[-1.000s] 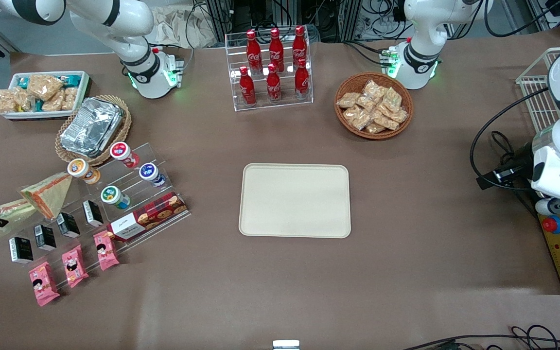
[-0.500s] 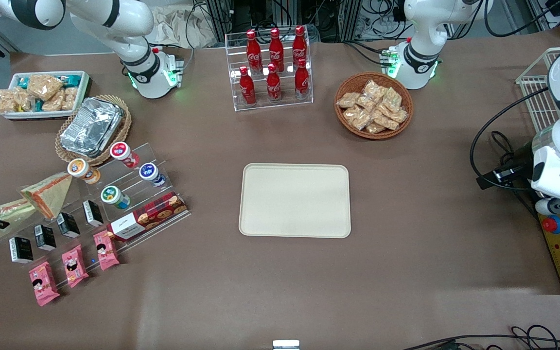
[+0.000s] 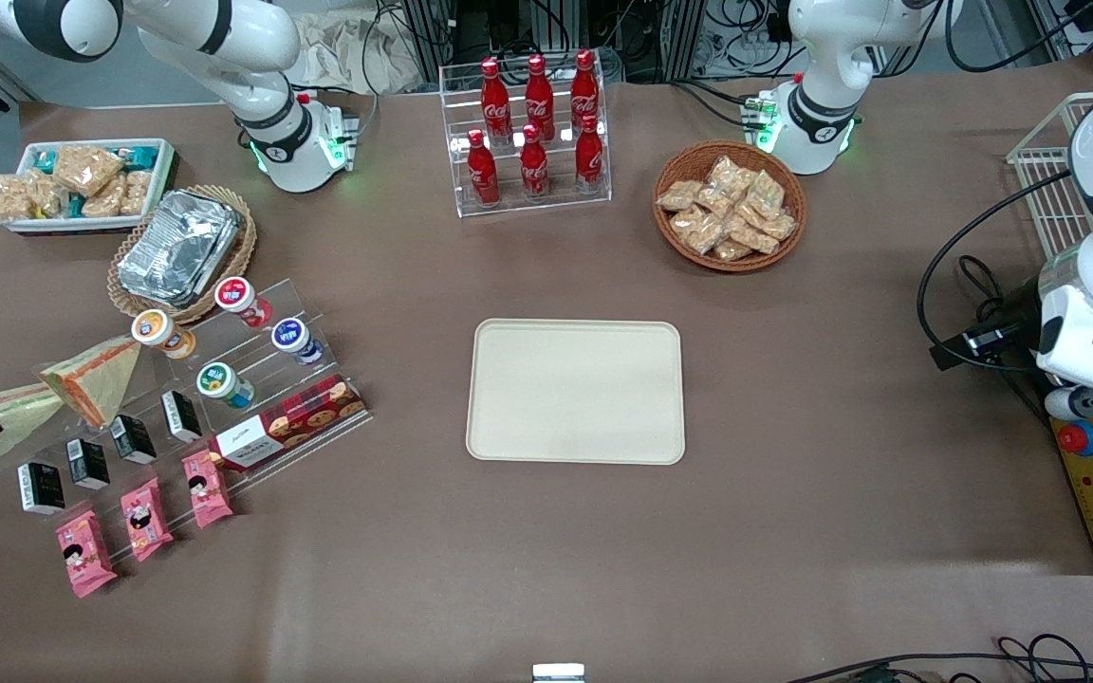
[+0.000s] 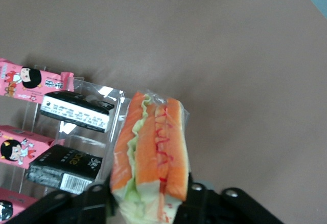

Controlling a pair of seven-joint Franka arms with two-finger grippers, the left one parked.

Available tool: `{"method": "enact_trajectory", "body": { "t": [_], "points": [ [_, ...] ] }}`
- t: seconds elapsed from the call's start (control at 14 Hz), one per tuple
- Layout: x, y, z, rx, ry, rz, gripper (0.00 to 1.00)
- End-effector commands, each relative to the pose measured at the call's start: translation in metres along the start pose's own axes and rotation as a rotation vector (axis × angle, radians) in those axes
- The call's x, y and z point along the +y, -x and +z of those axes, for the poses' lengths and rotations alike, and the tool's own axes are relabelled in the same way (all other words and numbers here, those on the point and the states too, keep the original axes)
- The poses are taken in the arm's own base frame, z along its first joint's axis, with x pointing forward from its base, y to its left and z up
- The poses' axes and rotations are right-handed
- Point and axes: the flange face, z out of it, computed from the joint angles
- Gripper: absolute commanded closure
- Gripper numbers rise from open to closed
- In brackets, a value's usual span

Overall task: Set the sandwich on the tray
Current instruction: 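Lift the sandwich out of the rack and carry it toward the cream tray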

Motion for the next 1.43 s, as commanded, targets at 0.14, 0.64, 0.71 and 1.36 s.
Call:
{"method": "enact_trajectory", "body": {
  "t": [0.14, 0.64, 0.71, 1.36],
  "points": [
    [-0.007, -0.006, -0.024, -0.021, -0.029, -0.044, 0.86],
    [-0.04, 0.009, -0.105, -0.076, -0.055, -0.116, 0.86],
    [-0.051, 0.015, -0.123, -0.077, -0.067, -0.141, 0.86],
    [-0.17, 0.118, -0.221, -0.081, -0.199, -0.424, 0.86]
  ]
}}
